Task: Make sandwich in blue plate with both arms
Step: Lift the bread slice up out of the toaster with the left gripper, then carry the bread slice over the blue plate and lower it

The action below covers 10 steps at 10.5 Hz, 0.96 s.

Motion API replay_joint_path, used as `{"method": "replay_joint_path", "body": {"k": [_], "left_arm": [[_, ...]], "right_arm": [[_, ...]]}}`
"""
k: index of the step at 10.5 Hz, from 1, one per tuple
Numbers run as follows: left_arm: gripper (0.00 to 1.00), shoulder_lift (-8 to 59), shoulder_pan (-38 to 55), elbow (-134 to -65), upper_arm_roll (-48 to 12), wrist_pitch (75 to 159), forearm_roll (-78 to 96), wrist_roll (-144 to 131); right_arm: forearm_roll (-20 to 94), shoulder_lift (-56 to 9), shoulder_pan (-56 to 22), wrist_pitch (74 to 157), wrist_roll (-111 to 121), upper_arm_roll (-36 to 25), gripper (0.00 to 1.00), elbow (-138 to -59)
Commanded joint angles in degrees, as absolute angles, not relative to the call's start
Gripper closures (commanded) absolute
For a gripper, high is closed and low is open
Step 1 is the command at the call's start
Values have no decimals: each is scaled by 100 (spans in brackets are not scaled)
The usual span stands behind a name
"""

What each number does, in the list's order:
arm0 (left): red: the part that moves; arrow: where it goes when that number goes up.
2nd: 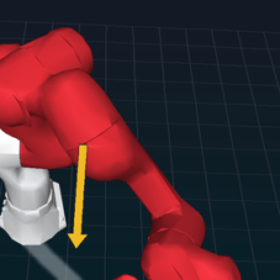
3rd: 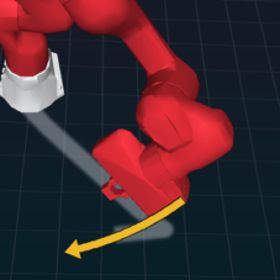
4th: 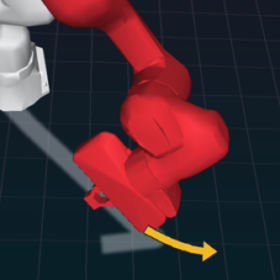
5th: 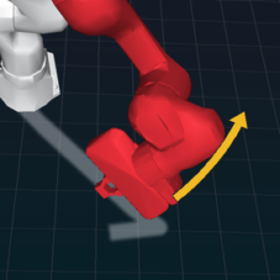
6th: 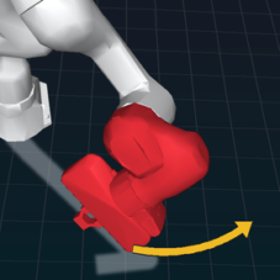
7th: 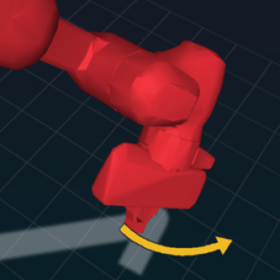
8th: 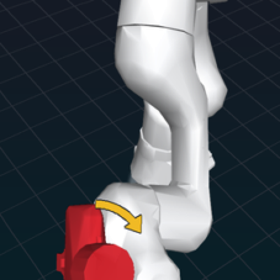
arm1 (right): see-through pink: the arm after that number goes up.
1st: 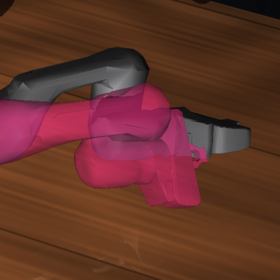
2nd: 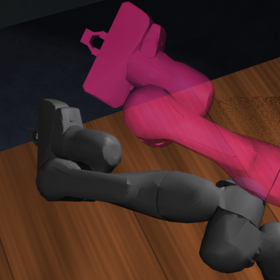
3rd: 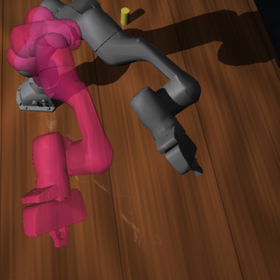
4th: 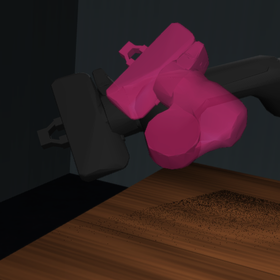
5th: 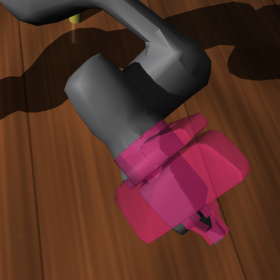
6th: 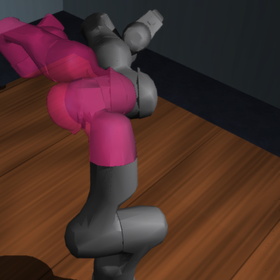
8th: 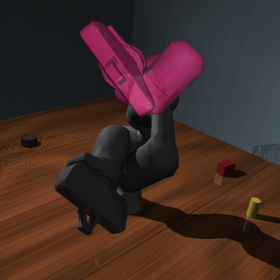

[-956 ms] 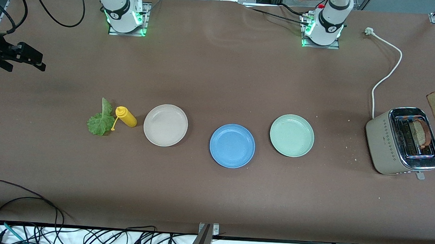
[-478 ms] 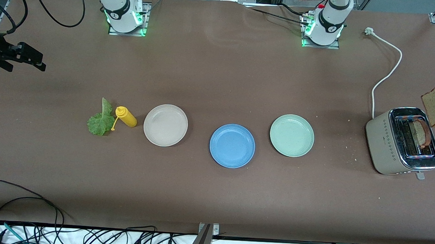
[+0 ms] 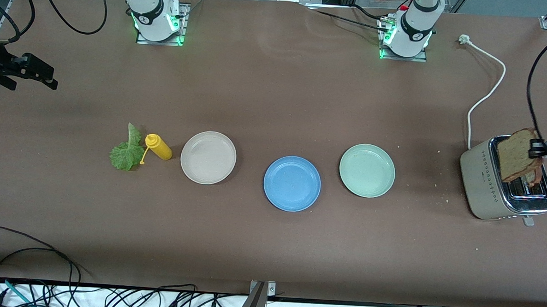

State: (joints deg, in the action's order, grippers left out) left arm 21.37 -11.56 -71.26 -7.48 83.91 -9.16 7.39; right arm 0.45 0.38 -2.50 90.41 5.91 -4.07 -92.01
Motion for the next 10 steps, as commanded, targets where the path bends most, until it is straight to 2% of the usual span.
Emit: {"method": "replay_joint_path", "body": {"k": [1, 3, 5, 7, 10], "left_arm": [[100, 2048, -396, -7408, -370, 8578, -495, 117], [100, 2048, -326, -7750, -360, 8692, 470, 70], [100, 2048, -185, -8181, -360, 9174, 1105, 79], [100, 2091, 200, -8392, -360, 9490, 1903, -322], [100, 2547, 850, -8482, -360, 10281, 2942, -1370]], "right_arm": [[141, 9, -246, 8930, 589, -413, 0, -9079], [141, 9, -246, 8921, 589, -413, 0, -9079], [149, 9, -246, 8921, 589, -413, 0, -9079], [141, 9, -246, 8921, 589, -413, 0, -9079], [141, 9, -246, 8921, 598, -413, 0, -9079]]}}
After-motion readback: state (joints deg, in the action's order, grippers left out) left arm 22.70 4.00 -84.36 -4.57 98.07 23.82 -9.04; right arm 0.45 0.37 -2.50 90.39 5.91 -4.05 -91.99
